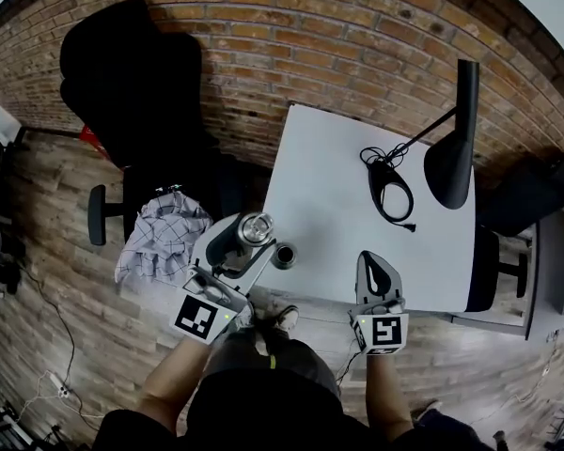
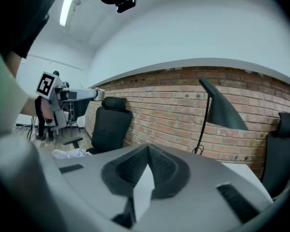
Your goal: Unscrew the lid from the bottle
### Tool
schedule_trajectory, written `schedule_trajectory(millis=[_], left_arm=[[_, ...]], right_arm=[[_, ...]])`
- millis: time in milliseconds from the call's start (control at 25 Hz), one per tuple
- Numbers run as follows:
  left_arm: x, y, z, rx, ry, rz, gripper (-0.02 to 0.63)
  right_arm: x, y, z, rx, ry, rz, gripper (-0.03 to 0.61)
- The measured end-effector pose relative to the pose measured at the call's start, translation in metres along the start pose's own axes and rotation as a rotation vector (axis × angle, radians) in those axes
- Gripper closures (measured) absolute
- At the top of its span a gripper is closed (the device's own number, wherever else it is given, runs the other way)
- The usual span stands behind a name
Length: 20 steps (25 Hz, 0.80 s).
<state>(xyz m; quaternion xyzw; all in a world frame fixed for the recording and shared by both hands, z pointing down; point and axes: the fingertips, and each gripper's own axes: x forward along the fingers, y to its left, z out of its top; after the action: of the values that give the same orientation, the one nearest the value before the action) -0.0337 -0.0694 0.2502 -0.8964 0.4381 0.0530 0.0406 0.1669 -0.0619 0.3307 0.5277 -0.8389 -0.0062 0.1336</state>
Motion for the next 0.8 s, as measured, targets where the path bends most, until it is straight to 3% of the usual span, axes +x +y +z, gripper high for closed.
schedule_trajectory(millis=[440,800], left_arm=[[-0.04,0.036,0.053,0.053,-0.075,0.108,0.368],[-0.064,0.049,0.072,0.085,-0.09,0.165,0.368]], right_arm=[[-0.038,-0.05,0.045,0.009,-0.079,-0.136,0.565],[-0.065,-0.074,0.05,0.027,-0.084,-0.232,0.565]])
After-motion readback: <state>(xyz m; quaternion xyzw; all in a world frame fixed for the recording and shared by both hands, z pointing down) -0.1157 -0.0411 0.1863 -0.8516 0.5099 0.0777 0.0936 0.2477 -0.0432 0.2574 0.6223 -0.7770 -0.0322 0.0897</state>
